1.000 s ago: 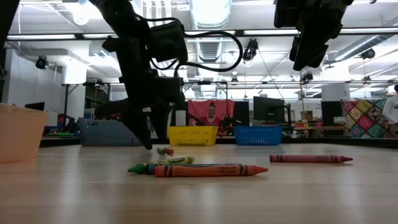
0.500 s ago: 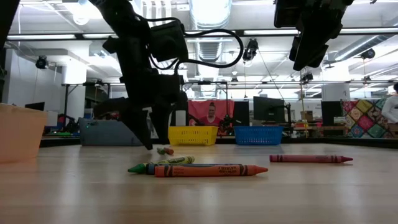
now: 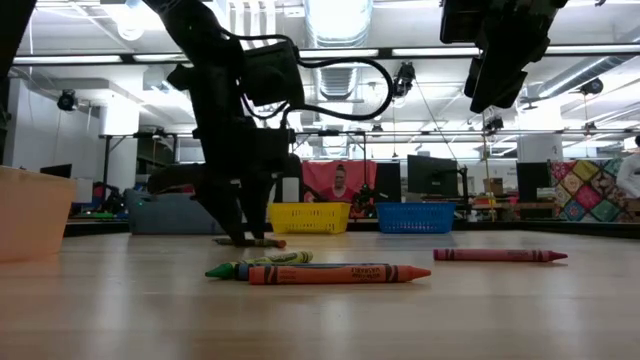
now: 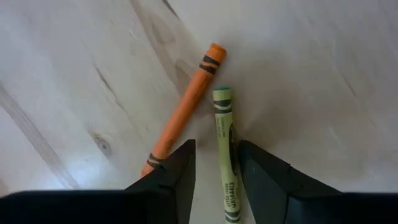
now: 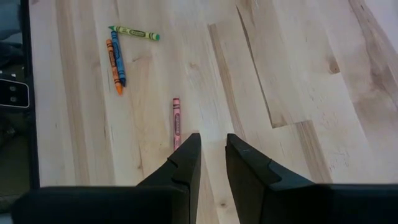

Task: Sort crayons
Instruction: Put the green crayon into the yellow bin

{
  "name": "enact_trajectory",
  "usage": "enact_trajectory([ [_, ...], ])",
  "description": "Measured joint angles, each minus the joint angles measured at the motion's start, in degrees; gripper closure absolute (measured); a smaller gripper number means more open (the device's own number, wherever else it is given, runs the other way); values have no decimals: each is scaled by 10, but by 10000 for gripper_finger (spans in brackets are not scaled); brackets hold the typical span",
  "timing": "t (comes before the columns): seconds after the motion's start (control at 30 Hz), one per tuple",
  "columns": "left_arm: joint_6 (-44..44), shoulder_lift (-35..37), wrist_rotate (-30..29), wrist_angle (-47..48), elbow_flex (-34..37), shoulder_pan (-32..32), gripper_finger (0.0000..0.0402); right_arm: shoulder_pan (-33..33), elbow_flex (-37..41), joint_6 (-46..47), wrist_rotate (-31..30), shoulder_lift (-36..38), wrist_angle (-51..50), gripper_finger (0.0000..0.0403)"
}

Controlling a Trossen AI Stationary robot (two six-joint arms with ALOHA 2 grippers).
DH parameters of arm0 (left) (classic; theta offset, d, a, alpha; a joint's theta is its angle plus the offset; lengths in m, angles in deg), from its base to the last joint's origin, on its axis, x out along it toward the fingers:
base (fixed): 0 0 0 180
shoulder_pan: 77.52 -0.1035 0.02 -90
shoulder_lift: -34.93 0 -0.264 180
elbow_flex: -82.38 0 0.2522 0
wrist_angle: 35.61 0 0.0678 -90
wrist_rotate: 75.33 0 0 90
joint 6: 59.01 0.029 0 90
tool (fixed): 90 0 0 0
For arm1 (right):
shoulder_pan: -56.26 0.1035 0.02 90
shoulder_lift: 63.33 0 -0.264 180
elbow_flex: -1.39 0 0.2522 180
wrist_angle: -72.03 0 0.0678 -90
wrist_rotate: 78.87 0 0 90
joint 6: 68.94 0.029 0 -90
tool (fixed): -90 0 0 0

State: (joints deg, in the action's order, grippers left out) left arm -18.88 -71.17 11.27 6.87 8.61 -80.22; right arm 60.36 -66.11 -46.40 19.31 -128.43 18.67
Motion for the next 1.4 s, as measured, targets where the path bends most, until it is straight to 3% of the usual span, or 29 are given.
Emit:
enact_trajectory([
  [0.23, -7, 10, 2, 11, -2, 0, 329, 0, 0, 0, 0, 0, 1, 339],
  [0.47, -18, 17, 4, 28, -1, 1, 393, 0, 0, 0, -2, 0, 1, 339],
  [0.7, -27, 51, -3, 78, -6, -1, 399, 0, 0, 0, -2, 0, 1, 339],
  [1.0, 13, 106, -6, 139, -111, -57, 401, 0, 0, 0, -3, 0, 1, 339],
  [1.4, 134, 57, 0, 159, -263, -213, 401, 0, 0, -3, -3, 0, 1, 339],
])
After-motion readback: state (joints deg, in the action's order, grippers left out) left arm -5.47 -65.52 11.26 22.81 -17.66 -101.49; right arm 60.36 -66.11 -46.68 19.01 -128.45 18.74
